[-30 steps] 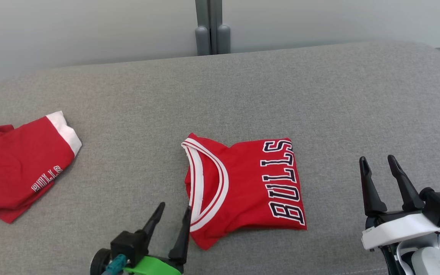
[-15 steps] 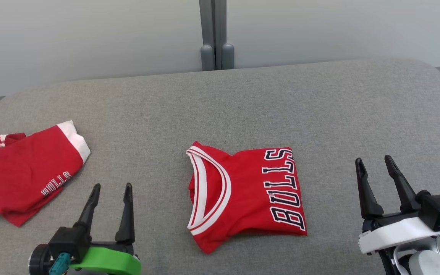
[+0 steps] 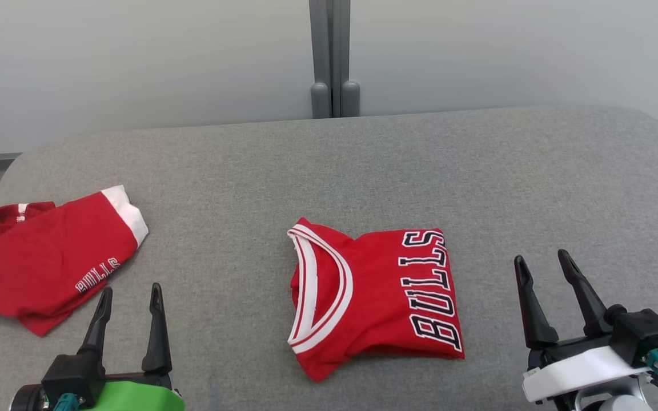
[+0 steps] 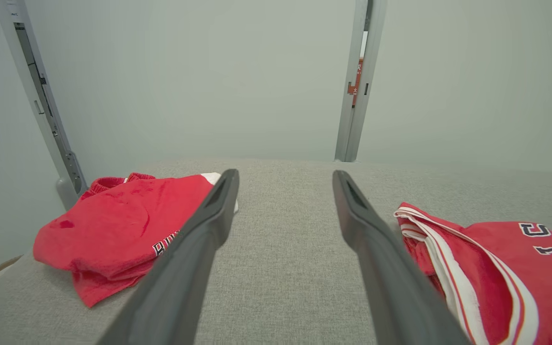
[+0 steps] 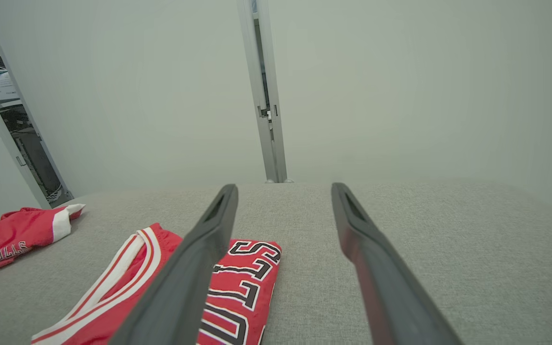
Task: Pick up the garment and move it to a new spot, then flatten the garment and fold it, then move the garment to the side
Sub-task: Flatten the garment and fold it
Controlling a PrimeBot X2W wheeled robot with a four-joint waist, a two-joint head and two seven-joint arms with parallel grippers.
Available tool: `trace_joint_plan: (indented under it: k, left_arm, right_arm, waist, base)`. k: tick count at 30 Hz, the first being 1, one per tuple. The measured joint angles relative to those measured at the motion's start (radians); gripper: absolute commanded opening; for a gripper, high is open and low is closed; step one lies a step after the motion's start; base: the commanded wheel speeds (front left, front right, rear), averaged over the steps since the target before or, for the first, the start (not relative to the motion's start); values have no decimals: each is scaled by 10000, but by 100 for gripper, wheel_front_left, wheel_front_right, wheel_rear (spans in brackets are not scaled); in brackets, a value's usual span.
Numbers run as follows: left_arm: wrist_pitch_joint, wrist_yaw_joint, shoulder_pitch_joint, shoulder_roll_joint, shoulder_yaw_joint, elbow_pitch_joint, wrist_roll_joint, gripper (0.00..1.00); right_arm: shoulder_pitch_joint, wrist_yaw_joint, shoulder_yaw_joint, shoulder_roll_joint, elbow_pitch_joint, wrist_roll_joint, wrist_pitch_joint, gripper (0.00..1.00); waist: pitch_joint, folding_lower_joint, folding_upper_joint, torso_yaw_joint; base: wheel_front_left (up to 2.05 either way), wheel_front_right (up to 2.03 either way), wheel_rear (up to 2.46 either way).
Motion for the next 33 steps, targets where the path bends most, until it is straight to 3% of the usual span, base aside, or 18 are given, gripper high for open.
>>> trace_joint_plan:
  k: [22, 33]
  left_arm:
    - [0, -180, 179, -142, -178, 36, 240, 100]
    - [575, -178, 101, 8, -426, 17, 290, 100]
  right_arm:
    - [622, 0, -111, 562, -222, -644, 232, 100]
    - [603, 0, -222, 637, -311, -928, 616, 100]
  waist:
    - [-132, 0, 0, 354]
    - [-166, 0, 0, 424]
  base:
    - [0, 0, 0]
    - [0, 0, 0]
